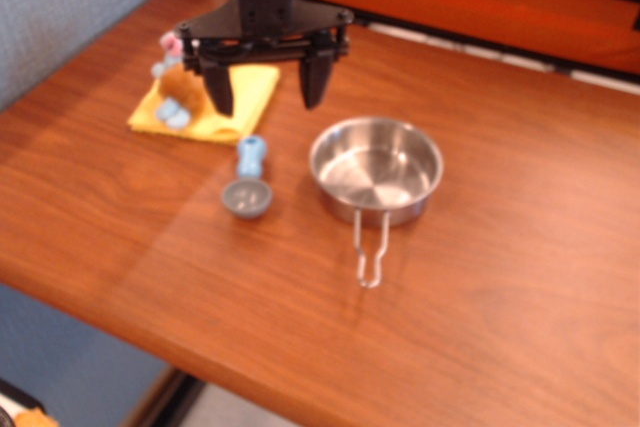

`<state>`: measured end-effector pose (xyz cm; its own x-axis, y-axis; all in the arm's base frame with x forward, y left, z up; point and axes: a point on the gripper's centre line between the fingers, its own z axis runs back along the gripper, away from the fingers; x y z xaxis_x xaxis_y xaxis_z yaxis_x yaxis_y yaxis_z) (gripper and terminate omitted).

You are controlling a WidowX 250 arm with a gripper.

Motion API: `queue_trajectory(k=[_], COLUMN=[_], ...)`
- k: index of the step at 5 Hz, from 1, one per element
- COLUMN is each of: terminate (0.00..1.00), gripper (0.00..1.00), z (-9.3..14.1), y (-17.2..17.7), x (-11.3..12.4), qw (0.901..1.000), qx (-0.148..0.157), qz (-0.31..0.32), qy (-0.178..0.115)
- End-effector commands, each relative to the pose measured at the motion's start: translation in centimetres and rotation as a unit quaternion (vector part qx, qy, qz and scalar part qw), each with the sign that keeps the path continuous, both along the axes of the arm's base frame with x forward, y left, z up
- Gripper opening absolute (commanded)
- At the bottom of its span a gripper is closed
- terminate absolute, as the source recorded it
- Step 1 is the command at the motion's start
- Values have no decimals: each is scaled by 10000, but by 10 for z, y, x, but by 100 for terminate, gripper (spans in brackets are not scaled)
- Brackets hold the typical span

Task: Take the doll from yellow cloth and place it next to the vessel on the edge of the table.

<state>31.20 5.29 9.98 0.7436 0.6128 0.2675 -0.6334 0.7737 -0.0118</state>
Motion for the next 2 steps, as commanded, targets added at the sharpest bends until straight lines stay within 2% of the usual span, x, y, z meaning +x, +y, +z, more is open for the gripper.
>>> queue_trajectory(k=[1,2], terminate=[0,0], gripper=[100,100], z=[4,-1], y=[68,93], x=[31,37], qw=[9988,9987], qx=[75,58], qz=[329,430], qy=[-359,-265])
